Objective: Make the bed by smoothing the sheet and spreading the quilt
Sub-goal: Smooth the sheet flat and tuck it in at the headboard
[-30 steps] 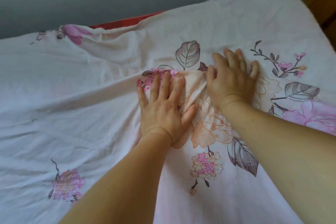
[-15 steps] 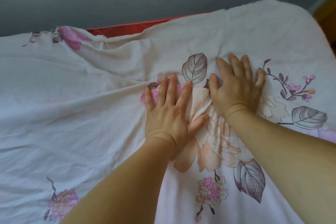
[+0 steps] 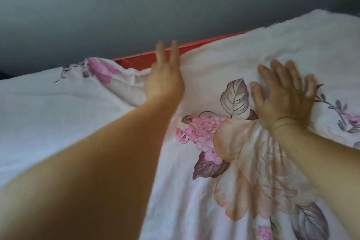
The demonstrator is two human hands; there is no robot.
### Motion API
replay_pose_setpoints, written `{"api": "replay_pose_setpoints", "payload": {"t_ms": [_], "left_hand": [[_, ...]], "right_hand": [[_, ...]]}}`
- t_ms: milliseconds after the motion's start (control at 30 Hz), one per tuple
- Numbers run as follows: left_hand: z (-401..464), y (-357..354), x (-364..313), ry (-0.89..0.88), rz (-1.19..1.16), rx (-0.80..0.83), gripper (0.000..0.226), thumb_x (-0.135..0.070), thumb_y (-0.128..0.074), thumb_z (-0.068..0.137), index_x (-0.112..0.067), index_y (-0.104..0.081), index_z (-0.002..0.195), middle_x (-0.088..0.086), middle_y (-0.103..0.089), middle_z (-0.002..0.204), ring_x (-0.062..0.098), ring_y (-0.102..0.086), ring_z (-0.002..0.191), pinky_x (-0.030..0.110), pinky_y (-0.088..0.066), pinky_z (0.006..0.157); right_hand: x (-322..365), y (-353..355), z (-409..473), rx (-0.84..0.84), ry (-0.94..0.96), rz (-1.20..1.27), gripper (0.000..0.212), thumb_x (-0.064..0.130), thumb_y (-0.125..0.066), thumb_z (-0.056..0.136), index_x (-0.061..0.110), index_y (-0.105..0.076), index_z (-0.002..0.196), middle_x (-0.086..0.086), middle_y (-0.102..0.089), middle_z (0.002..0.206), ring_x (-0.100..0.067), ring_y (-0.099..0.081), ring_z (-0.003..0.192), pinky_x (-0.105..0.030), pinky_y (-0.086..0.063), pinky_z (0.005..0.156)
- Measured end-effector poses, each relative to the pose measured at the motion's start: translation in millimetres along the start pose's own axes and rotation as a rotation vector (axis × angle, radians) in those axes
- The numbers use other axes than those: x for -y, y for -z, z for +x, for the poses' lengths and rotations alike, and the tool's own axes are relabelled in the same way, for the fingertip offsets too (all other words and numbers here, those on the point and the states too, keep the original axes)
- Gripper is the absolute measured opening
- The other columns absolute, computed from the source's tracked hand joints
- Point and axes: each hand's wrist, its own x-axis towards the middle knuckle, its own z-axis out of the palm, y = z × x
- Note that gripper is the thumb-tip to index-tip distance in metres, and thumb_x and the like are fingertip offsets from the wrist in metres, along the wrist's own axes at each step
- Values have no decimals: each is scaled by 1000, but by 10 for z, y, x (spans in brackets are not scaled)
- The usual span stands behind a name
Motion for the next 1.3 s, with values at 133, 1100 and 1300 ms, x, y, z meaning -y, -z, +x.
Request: {"api": "replay_pose_setpoints", "payload": {"t_ms": [133,1100,1300], "left_hand": [[310,77,-54,133,85,110,43,0,-33,94,-10,-41,135,18,-39,138,41,-51,119,45,-42,88],[522,-570,-537,127,-89,-103,59,-43,-17,98,-12,-24,147,4,-23,156,22,-9,147,52,2,118],[525,-562,-543,97,-144,-126,52,-44,-16,99,-28,-28,147,-7,-29,154,18,-16,145,53,3,117]], "right_hand": [[-18,-34,5,-39,8,10,57,53,-25,87,33,-47,136,4,-37,151,-21,-23,144,-43,-8,113],[-8,-50,132,-169,66,1,42,44,-43,86,26,-62,118,-1,-60,127,-22,-47,126,-40,-25,103],[26,209,657,-1,-49,50,61,53,-46,90,25,-36,143,-7,-61,113,-28,-52,105,-36,-37,82]]}}
